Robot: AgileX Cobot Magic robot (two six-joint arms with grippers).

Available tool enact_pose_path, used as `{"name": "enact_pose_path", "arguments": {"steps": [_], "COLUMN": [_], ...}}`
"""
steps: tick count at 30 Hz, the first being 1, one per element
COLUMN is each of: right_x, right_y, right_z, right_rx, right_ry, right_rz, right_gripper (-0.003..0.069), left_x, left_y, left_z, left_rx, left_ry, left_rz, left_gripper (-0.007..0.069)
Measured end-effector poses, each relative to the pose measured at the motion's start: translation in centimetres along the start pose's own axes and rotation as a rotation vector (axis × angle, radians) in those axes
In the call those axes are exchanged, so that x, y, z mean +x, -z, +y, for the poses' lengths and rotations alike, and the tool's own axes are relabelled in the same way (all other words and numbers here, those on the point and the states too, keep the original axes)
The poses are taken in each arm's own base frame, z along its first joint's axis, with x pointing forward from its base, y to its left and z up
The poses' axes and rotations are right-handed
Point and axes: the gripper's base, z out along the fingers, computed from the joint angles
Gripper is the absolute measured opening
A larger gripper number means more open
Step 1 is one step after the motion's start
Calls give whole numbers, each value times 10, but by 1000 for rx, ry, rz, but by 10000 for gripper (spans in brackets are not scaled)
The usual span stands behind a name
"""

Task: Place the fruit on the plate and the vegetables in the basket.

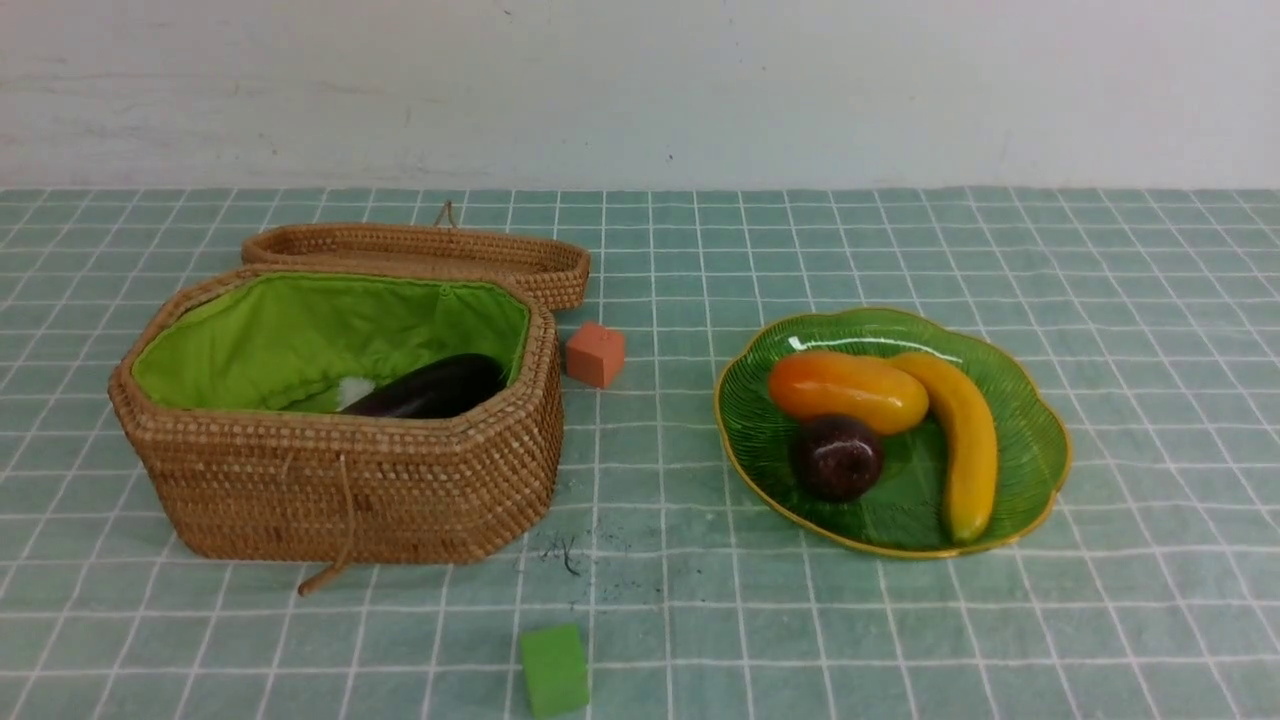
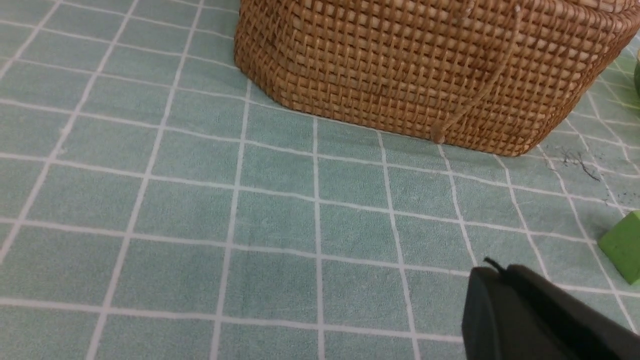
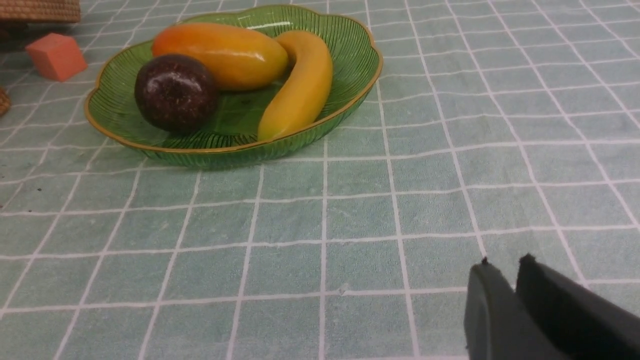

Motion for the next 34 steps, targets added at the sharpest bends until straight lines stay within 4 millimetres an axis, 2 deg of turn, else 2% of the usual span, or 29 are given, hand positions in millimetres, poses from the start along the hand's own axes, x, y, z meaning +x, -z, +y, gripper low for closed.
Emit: {"name": "enact_pose_path", "arguments": {"steps": [34], "right_x": [0], "right_y": [0], "right_z": [0], "right_rx": [0], "right_ry": [0], "right_rz": [0], "right_gripper": [117], "left_x": [0], "left_y": [0], "left_z": [0], "left_rx": [-1], "left_ry": [-2], "left_rz": [0], "left_gripper": [-2]}}
